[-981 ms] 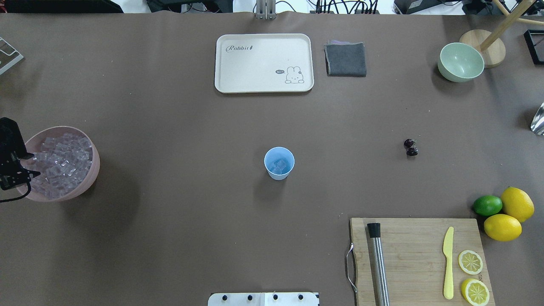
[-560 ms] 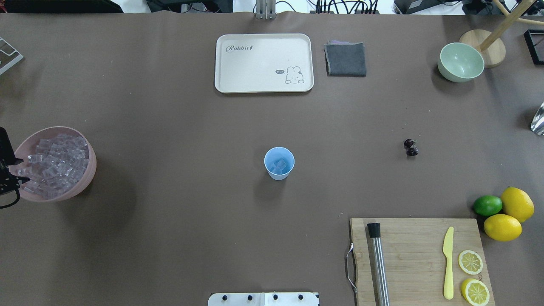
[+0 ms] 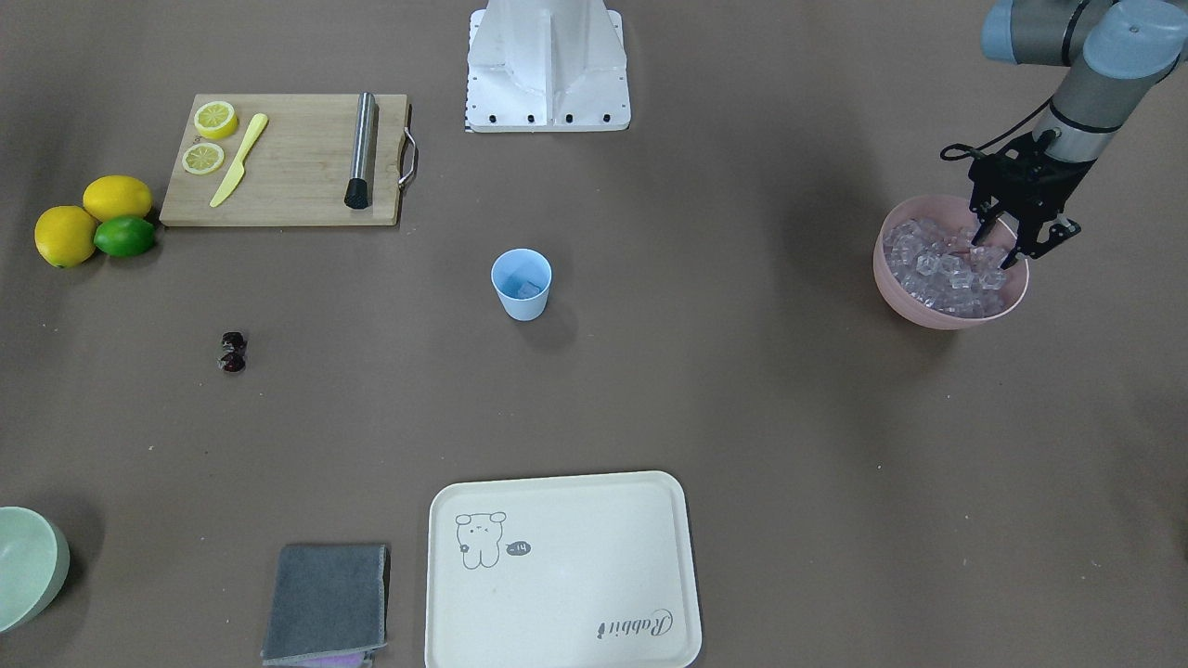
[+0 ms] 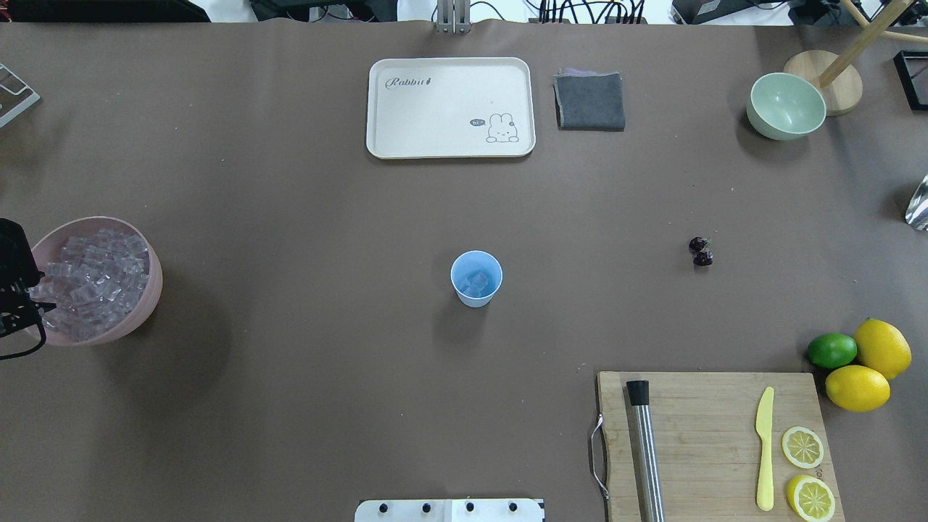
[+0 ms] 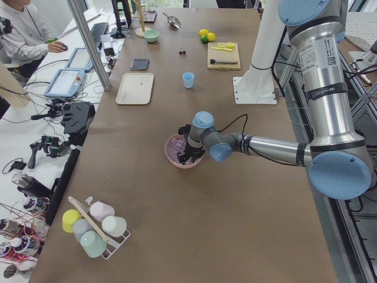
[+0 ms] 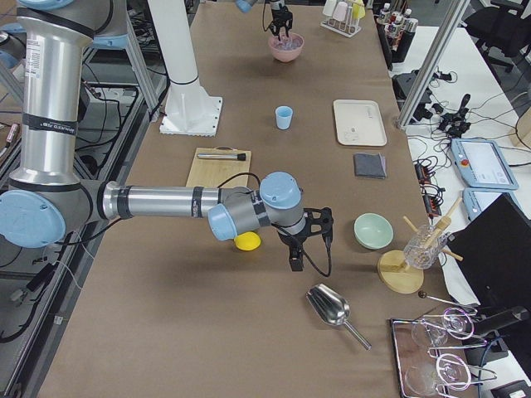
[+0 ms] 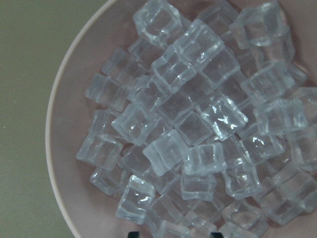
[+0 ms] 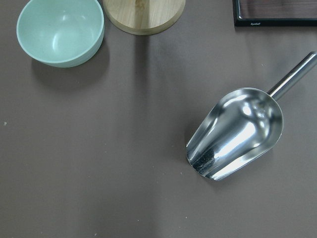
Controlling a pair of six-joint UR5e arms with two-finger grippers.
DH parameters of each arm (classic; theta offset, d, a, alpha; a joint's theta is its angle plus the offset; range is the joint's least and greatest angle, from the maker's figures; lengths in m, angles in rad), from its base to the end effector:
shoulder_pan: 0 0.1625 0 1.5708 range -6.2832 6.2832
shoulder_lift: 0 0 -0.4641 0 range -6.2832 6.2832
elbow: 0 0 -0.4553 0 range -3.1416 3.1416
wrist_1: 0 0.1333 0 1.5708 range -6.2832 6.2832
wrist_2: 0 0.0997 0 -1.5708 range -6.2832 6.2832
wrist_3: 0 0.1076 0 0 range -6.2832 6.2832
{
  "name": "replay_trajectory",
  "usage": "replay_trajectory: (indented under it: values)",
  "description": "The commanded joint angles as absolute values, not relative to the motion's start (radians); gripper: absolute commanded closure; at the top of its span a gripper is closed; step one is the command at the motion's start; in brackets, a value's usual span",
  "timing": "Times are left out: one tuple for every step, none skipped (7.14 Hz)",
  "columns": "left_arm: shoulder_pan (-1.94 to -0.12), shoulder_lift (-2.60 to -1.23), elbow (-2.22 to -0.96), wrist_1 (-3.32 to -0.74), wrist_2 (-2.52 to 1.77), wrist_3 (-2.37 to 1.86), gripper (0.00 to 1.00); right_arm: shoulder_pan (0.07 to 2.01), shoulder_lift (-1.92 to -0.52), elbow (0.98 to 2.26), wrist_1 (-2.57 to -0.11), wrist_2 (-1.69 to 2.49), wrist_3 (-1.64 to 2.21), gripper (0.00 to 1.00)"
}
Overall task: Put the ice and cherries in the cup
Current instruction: 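Lower the left gripper into the ice bowl and grasp another ice cube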
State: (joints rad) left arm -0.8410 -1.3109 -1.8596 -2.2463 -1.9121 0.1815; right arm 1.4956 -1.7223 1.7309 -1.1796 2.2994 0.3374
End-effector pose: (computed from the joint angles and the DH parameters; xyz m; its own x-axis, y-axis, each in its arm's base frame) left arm 0.2458 -0.4207 0.6106 0.4569 0.8794 -0.1340 -0.6004 0.4160 0.6830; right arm 0.0233 -0.5115 0.6525 0.7066 0.0073 0.7076 -0.1745 0.9709 0.1643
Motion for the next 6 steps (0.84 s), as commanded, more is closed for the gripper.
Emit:
replay_trajectory:
  values:
    - [-0.818, -1.319, -1.856, -2.246, -1.887, 0.179, 0.43, 1.496, -1.723, 1.729, -1.18, 2.299, 0.337, 0.0]
    - [-0.818, -1.319, -1.856, -2.246, -1.887, 0.179, 0.49, 1.496, -1.723, 1.727, -1.18, 2.299, 0.337, 0.0]
    - [-0.818, -1.319, -1.856, -2.246, -1.885, 0.179, 0.64, 1.496, -1.723, 1.727, -1.18, 2.299, 0.337, 0.0]
    - [-0.819, -1.321, -1.858, -2.246, -1.887, 0.181, 0.79, 1.496, -1.723, 1.727, -1.18, 2.299, 0.336, 0.0]
    - [-0.821, -1.321, -1.862, -2.246, -1.887, 0.181, 0.95, 1.496, -1.723, 1.727, -1.178, 2.299, 0.337, 0.0]
    - [-0.827, -1.322, -1.864, -2.246, -1.888, 0.183, 1.0, 1.496, -1.723, 1.727, -1.178, 2.301, 0.337, 0.0]
